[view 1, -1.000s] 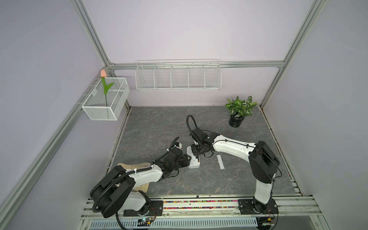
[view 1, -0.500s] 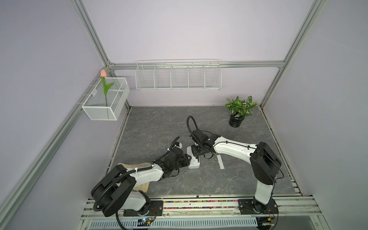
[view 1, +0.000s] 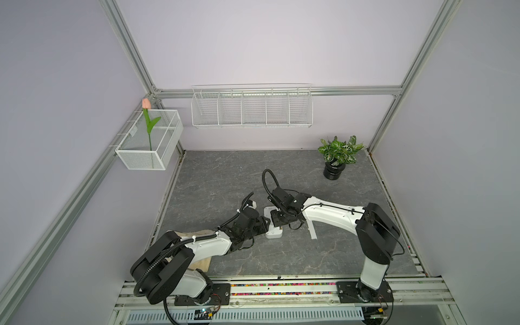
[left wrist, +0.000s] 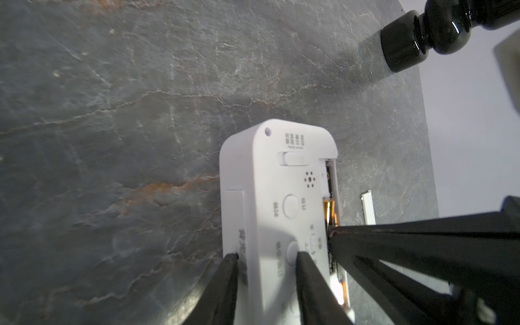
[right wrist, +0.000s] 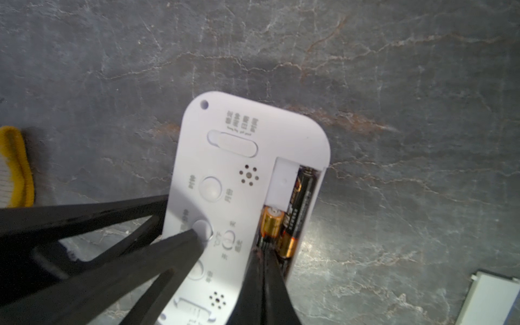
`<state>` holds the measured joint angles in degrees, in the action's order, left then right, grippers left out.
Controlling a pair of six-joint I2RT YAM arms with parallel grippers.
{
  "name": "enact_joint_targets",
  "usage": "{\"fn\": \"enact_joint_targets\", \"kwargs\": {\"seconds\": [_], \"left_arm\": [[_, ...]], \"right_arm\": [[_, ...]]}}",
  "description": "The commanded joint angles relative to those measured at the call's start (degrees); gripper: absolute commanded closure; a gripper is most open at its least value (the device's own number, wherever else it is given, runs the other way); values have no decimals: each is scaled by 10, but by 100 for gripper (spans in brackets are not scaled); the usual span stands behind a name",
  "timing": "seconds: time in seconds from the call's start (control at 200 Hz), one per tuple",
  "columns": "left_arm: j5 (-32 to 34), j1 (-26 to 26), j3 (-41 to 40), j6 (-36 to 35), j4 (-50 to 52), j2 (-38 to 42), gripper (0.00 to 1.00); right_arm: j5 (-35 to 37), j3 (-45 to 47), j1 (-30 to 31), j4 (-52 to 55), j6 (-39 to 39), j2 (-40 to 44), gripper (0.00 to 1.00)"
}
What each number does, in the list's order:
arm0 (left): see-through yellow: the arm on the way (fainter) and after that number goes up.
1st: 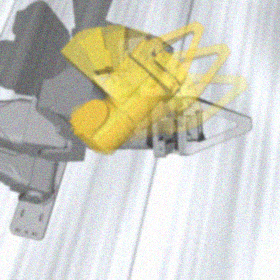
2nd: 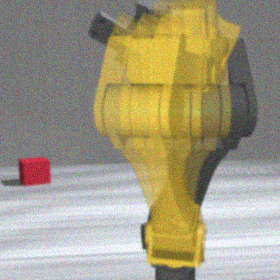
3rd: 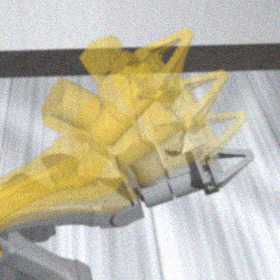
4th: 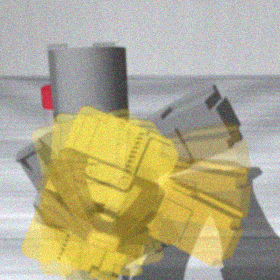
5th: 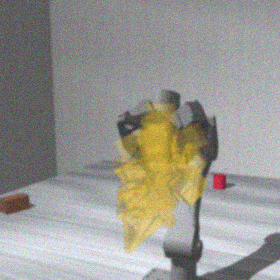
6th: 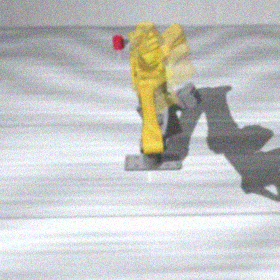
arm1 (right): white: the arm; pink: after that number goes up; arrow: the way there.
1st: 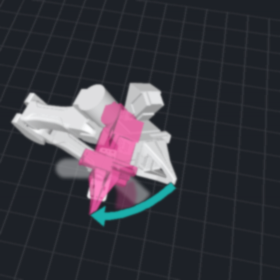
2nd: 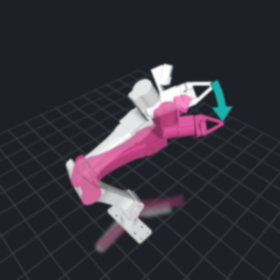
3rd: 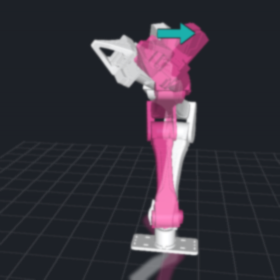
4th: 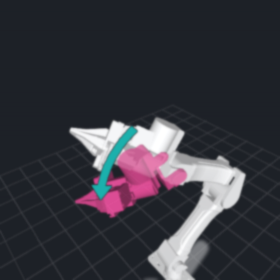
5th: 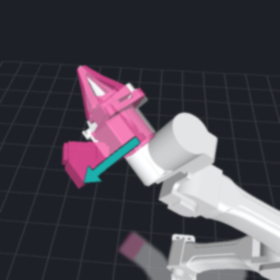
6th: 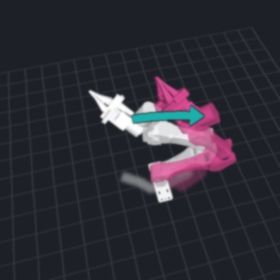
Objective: Insert the battery into the alarm
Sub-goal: Install the battery in the alarm.
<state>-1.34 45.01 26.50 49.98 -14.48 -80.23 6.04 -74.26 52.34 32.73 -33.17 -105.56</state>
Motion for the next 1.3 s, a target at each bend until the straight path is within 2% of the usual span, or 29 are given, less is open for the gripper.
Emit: {"fn": "enact_joint_targets", "kwargs": {"seconds": [0.0,0.305,0.67,1.295], "left_arm": [[14,-1,-8,6,50,-17,63],[13,-1,-8,5,61,-7,63],[11,-2,-12,5,65,-2,63],[9,-1,-12,6,64,-5,63]], "right_arm": [[-18,26,7,30,-11,-7,92],[9,-17,2,26,-2,19,89],[4,-54,-25,20,2,-11,87],[-1,-54,-31,20,-1,-47,89]]}}
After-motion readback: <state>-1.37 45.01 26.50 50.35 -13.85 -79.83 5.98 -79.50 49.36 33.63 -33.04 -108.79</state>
